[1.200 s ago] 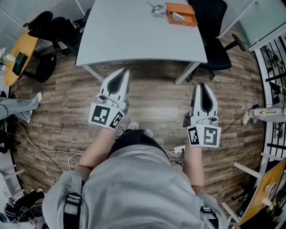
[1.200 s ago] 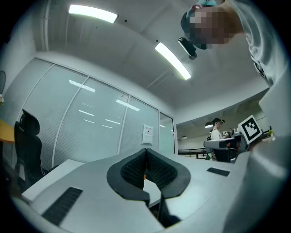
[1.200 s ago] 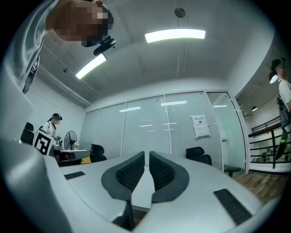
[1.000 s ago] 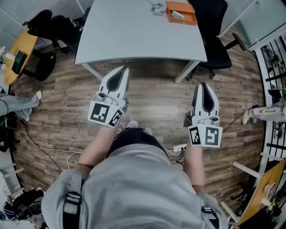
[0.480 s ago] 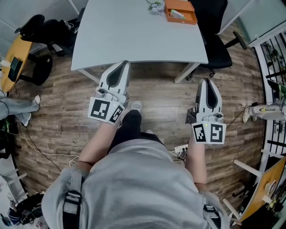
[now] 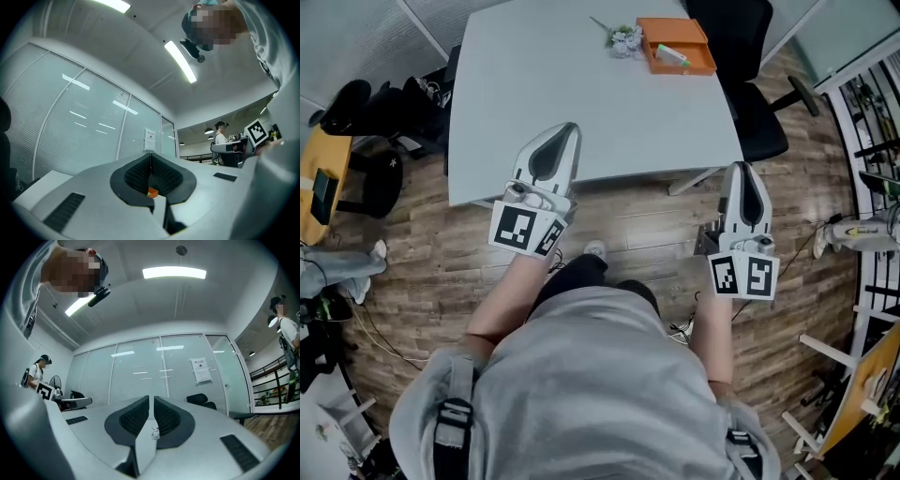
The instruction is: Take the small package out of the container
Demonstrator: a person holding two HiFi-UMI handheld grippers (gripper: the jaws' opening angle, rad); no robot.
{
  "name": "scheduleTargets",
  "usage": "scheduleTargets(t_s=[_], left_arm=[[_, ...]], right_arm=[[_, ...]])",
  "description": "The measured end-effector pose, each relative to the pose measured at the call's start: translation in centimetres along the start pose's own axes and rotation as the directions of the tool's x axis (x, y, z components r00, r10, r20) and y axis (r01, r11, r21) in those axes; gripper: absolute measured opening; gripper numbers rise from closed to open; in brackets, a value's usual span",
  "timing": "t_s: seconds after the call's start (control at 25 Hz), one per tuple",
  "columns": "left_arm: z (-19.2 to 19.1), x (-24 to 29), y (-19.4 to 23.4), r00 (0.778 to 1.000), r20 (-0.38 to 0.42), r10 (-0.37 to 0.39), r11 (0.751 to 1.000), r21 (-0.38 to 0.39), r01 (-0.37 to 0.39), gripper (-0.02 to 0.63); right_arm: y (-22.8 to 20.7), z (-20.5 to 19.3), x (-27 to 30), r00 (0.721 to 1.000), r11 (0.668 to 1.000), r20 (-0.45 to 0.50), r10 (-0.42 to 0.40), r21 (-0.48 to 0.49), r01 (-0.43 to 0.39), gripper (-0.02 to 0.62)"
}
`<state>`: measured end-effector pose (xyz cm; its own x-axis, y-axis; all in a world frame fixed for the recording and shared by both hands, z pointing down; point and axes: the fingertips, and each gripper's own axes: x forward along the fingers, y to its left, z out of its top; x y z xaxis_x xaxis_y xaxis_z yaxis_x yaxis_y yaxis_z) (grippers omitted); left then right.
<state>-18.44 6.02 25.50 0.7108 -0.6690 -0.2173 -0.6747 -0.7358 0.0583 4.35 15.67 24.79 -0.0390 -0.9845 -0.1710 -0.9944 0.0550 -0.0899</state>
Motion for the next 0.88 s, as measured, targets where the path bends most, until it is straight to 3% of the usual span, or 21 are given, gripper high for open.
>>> scheduleTargets(t_s=[0.48, 0.88], left_arm=[[-4.3, 7.4, 6.6, 0.998, -0.055, -0.007, 0.999, -0.046, 0.004, 0.020], [-7.5, 17.8, 9.6, 0.995, -0.063, 0.078, 0.996, -0.027, -0.079, 0.020]], right_arm=[[-3.3, -3.9, 8.7, 0.997, 0.999, -0.061, -0.053, 0.008, 0.053, 0.061], [-10.8, -5.7, 20.7, 0.997, 0.999, -0.056, 0.047, 0.028, -0.045, 0.063]])
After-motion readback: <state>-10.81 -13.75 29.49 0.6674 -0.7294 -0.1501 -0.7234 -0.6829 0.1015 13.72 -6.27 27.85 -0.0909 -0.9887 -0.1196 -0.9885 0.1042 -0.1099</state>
